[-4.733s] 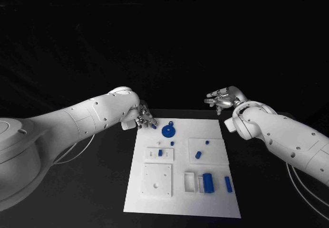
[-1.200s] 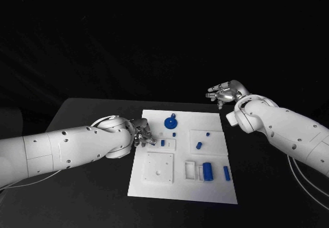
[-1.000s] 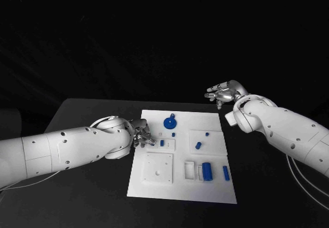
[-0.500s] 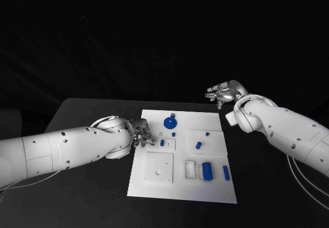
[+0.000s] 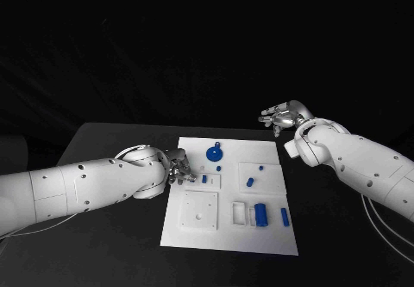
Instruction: Assemble the parts on the task board
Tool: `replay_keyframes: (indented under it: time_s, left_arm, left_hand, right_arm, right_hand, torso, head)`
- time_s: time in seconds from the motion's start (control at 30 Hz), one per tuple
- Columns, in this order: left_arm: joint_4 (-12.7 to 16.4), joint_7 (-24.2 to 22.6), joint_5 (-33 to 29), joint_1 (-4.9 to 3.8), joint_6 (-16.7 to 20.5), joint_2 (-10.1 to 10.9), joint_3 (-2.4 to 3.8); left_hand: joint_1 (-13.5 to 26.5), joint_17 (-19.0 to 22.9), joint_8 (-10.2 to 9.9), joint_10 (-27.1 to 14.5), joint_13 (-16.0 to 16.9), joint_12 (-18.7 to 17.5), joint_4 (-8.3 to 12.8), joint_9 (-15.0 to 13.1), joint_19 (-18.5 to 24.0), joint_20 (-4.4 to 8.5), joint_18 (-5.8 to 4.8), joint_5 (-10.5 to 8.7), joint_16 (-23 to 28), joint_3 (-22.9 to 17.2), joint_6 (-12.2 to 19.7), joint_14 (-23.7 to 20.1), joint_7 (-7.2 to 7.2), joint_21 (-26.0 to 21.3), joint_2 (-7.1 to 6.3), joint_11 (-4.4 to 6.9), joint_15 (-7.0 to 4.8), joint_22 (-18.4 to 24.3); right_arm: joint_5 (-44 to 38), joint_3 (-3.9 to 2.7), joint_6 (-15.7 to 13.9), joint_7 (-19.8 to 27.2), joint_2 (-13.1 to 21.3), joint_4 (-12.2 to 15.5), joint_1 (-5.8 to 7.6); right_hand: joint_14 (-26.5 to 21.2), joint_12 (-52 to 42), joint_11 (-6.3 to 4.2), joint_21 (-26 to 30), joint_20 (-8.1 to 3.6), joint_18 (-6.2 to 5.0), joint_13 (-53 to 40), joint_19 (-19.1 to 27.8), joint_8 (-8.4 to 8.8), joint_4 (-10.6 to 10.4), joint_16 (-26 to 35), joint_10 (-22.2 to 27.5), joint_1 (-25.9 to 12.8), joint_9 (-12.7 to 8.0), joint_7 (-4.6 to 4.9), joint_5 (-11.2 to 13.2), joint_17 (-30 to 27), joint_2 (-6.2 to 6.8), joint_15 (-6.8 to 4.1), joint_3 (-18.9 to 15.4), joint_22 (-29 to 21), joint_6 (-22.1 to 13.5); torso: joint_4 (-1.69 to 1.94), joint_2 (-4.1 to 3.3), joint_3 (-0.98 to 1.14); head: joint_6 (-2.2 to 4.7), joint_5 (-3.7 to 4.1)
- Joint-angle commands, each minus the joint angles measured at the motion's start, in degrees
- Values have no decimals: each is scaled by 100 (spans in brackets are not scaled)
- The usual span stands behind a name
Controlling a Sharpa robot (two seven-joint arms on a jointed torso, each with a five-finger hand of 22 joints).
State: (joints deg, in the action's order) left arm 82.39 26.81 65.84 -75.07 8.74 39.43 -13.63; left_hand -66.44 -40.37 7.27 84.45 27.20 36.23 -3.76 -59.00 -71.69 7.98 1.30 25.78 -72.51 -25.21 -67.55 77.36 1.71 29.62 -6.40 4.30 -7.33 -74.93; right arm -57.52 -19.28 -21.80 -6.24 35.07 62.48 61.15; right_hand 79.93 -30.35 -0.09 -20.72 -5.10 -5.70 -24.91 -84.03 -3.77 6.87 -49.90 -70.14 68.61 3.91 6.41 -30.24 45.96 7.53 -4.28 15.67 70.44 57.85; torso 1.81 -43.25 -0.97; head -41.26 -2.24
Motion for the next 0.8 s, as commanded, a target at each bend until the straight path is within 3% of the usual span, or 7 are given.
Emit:
replay_keyframes:
  time_s: [0.03,0.4,0.8]
  left_arm:
    - [28,9,-38,27,-222,-29,-16]
    - [38,20,-41,30,-240,-39,-16]
    - [16,41,-42,40,-187,-93,-16]
  left_hand:
    - [-10,-5,42,229,-20,36,436,-58,-18,-7,75,-23,25,-502,-366,20,-326,-35,-84,38,-14,-103]
    - [-21,-57,125,230,-45,66,353,-175,-29,-10,73,-42,7,-475,-391,37,-354,-42,-128,50,-19,-104]
    - [-35,-129,245,229,-58,107,224,-544,-51,-9,65,-100,-17,-420,-412,66,-399,-43,-152,79,-31,-108]
  right_arm:
    - [-26,-1,61,59,6,6,-5]
    - [-24,-1,51,50,11,8,-23]
    - [-22,-1,51,48,15,13,-33]
  right_hand:
    - [-48,23,-10,17,-31,-86,5,-222,18,-35,-16,-12,-45,-5,23,-25,-6,6,2,3,-5,-12]
    - [-48,19,-10,23,-31,-86,3,-223,17,-49,-15,-6,-52,-5,23,-38,-10,4,2,-1,-10,-14]
    - [-49,18,-9,26,-31,-86,4,-224,17,-56,-14,-3,-56,-5,23,-62,-13,9,1,8,-16,-15]
  torso:
    - [-1,1,-1]
    - [3,0,-1]
    - [-1,-1,2]
  head:
    - [-3,6]
    - [-18,20]
    - [-29,16]
